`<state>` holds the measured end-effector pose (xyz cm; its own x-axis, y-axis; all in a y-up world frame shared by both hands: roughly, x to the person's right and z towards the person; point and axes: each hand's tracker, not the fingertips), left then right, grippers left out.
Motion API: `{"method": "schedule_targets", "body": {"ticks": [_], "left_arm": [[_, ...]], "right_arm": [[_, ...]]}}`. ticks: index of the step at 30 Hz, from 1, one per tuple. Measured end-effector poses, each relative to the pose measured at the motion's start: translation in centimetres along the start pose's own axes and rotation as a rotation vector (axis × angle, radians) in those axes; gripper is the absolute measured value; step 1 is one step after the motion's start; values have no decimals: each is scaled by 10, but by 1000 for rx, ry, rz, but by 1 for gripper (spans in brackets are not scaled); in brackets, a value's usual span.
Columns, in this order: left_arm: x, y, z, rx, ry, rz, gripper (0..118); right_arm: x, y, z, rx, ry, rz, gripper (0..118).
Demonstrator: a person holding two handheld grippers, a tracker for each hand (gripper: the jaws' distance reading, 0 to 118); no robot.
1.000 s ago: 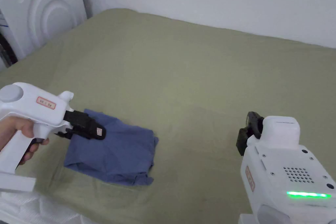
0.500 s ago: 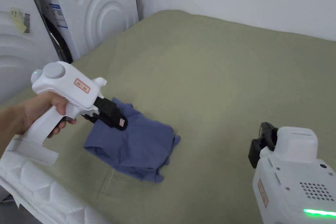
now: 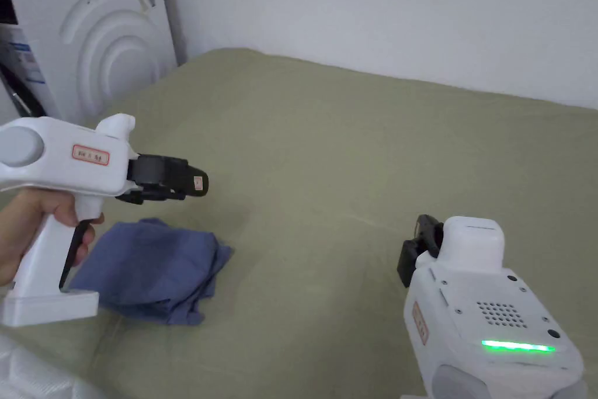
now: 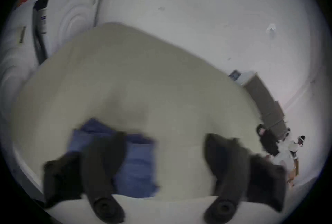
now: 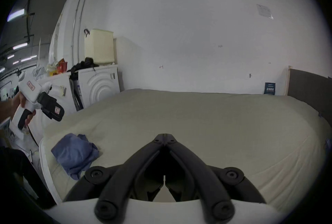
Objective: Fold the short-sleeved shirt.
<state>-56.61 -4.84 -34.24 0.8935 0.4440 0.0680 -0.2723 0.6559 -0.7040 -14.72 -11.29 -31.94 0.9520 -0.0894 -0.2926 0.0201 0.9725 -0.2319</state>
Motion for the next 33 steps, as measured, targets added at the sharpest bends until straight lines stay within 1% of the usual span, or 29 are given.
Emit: {"method": "schedule_targets", "body": {"ticks": [1,2,3,4,5,6,7,8,9,10,11,12,13,15,16,17,18,19,20,22,23,30,33], "left_arm": [[31,-8,-6,6,-9,1,0],[61,-17,-17,29,-17,-10,0],[92,-28,-26,45,-15,-49,0],[116,-45,-30,51,-56,-65,0],[148,-56,-40,79,-62,-76,0],[179,-65,-48,86,-56,-99,0],[210,-76,-55,142,9,-168,0],[236,-86,-61,193,72,-214,0],[263,-95,-68,226,81,-270,0],[288,-105,-70,306,115,-290,0],[312,-113,-73,374,149,-304,0],[327,-117,-78,393,120,-320,0],[346,-123,-79,461,152,-332,0],[376,-133,-81,534,188,-433,0],[388,-138,-79,566,221,-449,0],[394,-142,-78,575,198,-448,0],[401,-146,-79,574,205,-442,0],[403,-150,-78,599,244,-439,0],[408,-153,-76,626,243,-438,0],[408,-154,-73,620,260,-442,0],[407,-153,-71,608,273,-453,0],[394,-146,-56,585,286,-412,0],[392,-146,-54,572,301,-433,0]], "right_arm": [[13,7,10,11,-20,2,0],[28,14,21,12,-20,-3,0],[45,22,32,11,-31,-11,0],[60,29,42,11,-40,-15,0],[76,34,55,19,-65,-13,0],[91,40,67,27,-93,6,0],[107,46,80,48,-124,39,0],[121,50,92,71,-165,55,0],[134,55,104,75,-192,60,0],[148,59,115,76,-197,52,0],[160,63,126,82,-230,51,0],[173,66,137,93,-258,55,0],[183,68,147,96,-279,69,0],[200,72,164,104,-323,73,0],[207,73,172,107,-324,64,0],[211,74,178,116,-339,60,0],[216,75,184,121,-360,59,0],[218,77,187,123,-355,59,0],[219,77,191,128,-364,59,0],[220,77,198,137,-373,61,0],[219,78,200,140,-374,59,0],[207,77,197,150,-363,78,0],[204,78,194,156,-355,72,0]]}}
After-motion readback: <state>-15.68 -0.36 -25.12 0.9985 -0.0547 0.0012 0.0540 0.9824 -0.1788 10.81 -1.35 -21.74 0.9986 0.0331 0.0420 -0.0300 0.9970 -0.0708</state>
